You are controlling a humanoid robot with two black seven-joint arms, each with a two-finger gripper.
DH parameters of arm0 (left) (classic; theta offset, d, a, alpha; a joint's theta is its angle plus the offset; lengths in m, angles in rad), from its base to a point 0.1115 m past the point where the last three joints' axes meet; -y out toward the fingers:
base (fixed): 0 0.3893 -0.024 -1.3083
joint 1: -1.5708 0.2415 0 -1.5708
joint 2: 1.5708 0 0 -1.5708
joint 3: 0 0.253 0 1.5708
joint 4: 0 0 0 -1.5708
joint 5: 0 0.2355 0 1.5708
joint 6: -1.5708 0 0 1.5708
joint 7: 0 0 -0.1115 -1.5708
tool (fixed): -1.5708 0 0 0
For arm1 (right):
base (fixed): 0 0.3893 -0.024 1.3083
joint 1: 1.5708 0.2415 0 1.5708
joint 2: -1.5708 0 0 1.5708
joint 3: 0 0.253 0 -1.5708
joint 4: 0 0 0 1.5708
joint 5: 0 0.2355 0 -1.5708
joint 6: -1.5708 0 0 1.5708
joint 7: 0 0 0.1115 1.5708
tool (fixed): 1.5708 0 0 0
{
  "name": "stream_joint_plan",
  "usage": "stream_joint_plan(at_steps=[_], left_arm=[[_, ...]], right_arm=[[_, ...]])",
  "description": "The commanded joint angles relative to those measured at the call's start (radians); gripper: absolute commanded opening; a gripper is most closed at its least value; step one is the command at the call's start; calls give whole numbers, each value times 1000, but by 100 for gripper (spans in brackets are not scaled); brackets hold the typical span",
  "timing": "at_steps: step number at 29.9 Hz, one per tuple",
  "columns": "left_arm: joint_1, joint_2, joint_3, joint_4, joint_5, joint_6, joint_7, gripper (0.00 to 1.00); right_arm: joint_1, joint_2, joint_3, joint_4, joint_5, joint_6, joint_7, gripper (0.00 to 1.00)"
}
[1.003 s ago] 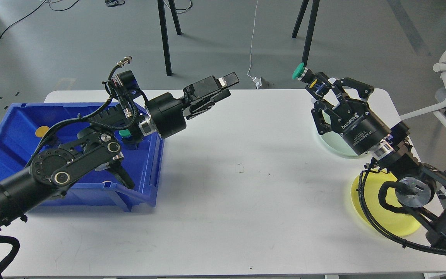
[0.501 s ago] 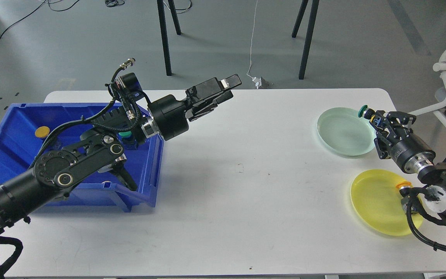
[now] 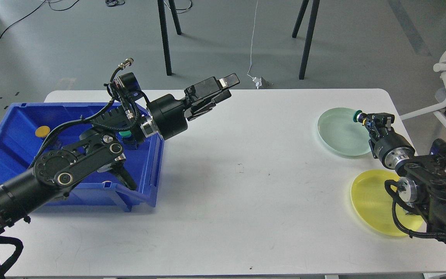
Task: Pass button and place on color plate
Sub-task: 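Carry the green button with the right gripper onto the pale green plate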
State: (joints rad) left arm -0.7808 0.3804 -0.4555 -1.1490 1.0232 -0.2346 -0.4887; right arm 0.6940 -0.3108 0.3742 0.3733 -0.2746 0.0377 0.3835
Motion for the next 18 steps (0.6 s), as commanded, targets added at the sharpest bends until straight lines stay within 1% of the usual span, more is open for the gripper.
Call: stream_joint_plan(at_steps=[1,5,10,14,18], left_arm=[[0,0,0,0,0,0,0,82],[0,0,0,0,0,0,0,82],[0,-2,0,0,0,0,0,82],[0,-2,0,0,0,0,0,82],[0,-2,0,0,0,0,0,82]], right_arm=[[1,1,-1,-1,0,-1,0,20],[1,1,-1,-1,0,-1,0,33],[1,1,-3,2,2,4,0,44],[1,3,-3,4,0,4,0,49],[-1,6,-3,7,2,4,0,53]])
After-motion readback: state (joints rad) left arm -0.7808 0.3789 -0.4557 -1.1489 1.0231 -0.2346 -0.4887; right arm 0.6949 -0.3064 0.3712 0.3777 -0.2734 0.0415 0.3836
